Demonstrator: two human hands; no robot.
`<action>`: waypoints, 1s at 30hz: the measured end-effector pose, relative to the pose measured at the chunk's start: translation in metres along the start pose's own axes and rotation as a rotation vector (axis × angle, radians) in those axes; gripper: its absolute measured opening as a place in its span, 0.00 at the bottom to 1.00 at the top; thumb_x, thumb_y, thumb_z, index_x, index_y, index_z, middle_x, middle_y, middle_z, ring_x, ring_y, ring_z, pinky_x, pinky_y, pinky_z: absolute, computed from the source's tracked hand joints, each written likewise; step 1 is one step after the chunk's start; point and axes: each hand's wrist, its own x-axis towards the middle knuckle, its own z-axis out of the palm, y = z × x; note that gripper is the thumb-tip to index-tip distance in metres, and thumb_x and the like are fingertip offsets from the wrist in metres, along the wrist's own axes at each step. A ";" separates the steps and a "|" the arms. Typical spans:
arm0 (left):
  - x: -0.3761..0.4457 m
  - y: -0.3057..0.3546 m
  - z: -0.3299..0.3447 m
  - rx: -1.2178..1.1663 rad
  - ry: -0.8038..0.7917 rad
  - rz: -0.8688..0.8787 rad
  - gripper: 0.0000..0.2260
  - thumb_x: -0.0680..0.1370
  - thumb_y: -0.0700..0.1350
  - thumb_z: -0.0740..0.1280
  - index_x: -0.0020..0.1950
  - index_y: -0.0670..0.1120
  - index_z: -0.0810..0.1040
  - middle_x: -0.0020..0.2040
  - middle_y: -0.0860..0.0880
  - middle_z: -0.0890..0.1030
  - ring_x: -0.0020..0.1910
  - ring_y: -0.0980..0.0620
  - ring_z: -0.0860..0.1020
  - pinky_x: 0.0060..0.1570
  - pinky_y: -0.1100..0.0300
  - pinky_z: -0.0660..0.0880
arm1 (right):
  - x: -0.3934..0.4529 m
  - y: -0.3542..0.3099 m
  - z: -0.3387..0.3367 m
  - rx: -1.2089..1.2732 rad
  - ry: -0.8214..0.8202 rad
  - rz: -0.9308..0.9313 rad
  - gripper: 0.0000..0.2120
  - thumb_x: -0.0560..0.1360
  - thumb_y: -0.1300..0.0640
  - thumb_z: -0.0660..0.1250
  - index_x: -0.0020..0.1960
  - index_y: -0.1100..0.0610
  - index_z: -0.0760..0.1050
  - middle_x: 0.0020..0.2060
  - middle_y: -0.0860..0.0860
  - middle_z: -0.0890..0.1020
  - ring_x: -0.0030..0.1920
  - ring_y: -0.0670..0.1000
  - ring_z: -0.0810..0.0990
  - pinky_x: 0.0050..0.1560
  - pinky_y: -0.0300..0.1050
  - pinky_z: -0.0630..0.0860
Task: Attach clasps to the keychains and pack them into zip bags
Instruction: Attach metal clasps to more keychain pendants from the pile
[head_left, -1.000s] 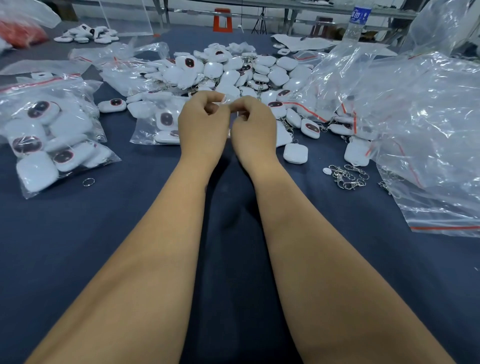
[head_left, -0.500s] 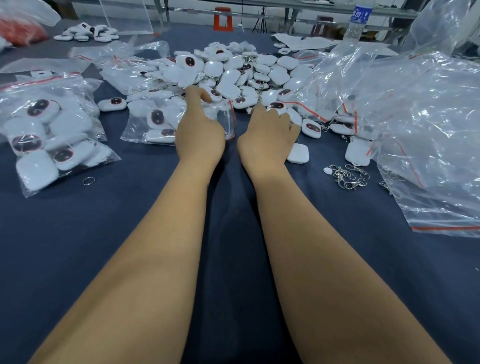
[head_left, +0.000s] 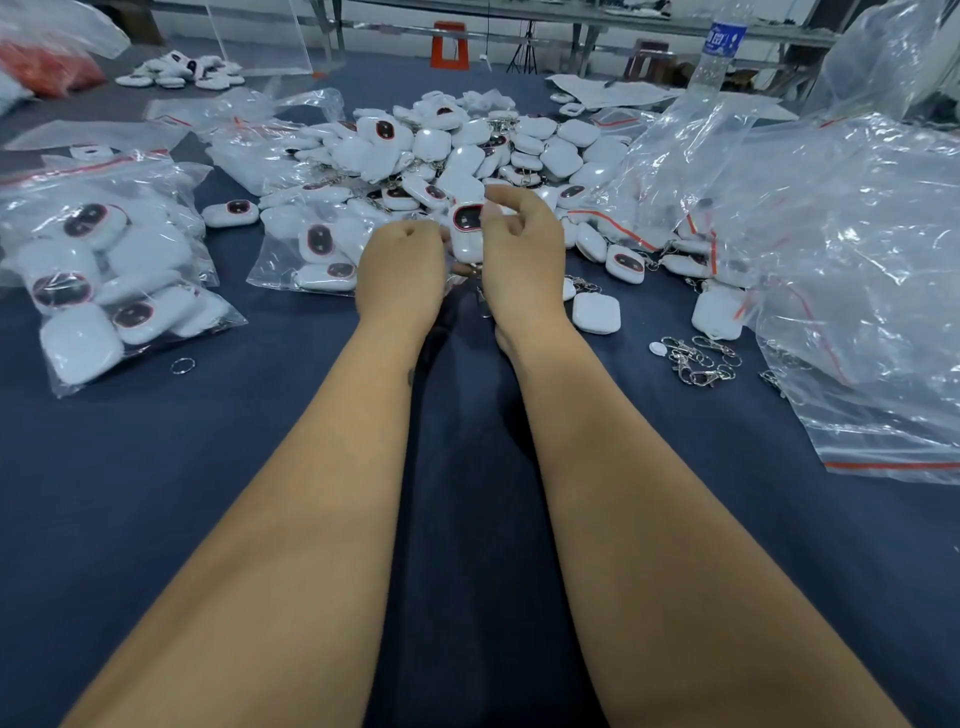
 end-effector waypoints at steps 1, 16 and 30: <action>0.001 0.001 0.000 -0.056 0.011 -0.036 0.13 0.73 0.43 0.60 0.30 0.49 0.76 0.29 0.50 0.77 0.34 0.46 0.72 0.41 0.52 0.71 | 0.001 0.001 0.000 0.048 -0.047 0.065 0.13 0.80 0.65 0.61 0.63 0.59 0.74 0.50 0.56 0.79 0.42 0.47 0.79 0.36 0.33 0.76; 0.002 0.000 0.002 -0.069 -0.079 0.016 0.07 0.74 0.42 0.63 0.36 0.49 0.76 0.33 0.52 0.77 0.30 0.52 0.71 0.30 0.64 0.68 | 0.004 0.004 -0.003 0.150 -0.187 0.191 0.18 0.74 0.75 0.61 0.55 0.56 0.73 0.45 0.57 0.82 0.41 0.54 0.80 0.47 0.49 0.79; -0.003 0.001 0.003 0.029 -0.100 0.054 0.04 0.65 0.47 0.60 0.30 0.49 0.71 0.30 0.51 0.72 0.34 0.48 0.69 0.40 0.52 0.67 | 0.006 0.006 -0.002 0.141 -0.180 0.168 0.13 0.75 0.73 0.61 0.53 0.60 0.77 0.43 0.59 0.82 0.40 0.54 0.79 0.41 0.45 0.78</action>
